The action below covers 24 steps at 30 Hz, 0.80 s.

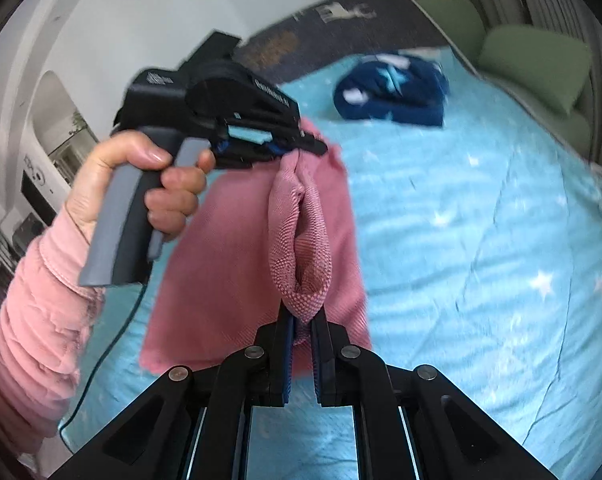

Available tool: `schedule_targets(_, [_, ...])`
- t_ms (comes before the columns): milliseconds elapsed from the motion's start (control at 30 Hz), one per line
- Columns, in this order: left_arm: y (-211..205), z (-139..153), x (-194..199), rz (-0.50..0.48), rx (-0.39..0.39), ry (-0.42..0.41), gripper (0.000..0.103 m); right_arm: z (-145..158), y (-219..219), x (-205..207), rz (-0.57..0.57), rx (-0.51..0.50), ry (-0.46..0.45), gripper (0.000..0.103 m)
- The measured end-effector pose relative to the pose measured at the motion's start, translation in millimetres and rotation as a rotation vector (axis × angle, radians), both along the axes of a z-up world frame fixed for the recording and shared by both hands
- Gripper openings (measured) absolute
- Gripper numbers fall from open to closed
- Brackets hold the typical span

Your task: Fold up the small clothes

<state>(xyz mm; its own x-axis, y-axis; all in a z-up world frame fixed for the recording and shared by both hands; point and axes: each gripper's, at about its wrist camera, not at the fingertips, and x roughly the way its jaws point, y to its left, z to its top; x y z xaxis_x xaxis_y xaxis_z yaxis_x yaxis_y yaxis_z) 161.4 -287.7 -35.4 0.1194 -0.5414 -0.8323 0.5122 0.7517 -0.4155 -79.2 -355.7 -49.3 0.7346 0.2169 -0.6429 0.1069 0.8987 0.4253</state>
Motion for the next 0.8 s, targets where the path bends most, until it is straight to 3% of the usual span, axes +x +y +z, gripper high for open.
schedule_targets(100, [-4.0, 8.1, -4.1, -0.042, -0.065, 0.030, 0.011, -8.7, -1.2, -4.3, 0.005, 0.011, 0.020, 0.007])
schedule_targets(267, [6.6, 26.8, -20.6, -0.085, -0.051, -0.061, 0.012, -12.1, -5.7, -10.1, 0.014, 0.014, 0.044, 0.013])
schedule_targets(500, [87.6, 39.3, -56.8, -0.027, -0.037, -0.113, 0.026, -13.3, -37.9, -31.5, -0.082, 0.025, 0.060, 0.018])
schedule_targets(667, [134.5, 23.4, -95.8, 0.012, 0.074, -0.168, 0.027, 4.3, -46.9, -24.4, -0.078, 0.056, 0.011, 0.019])
schedule_targets(800, [147.3, 4.6, -127.4, -0.040, 0.153, -0.182, 0.029, 24.6, -32.1, -6.4, 0.006, 0.038, -0.044, 0.019])
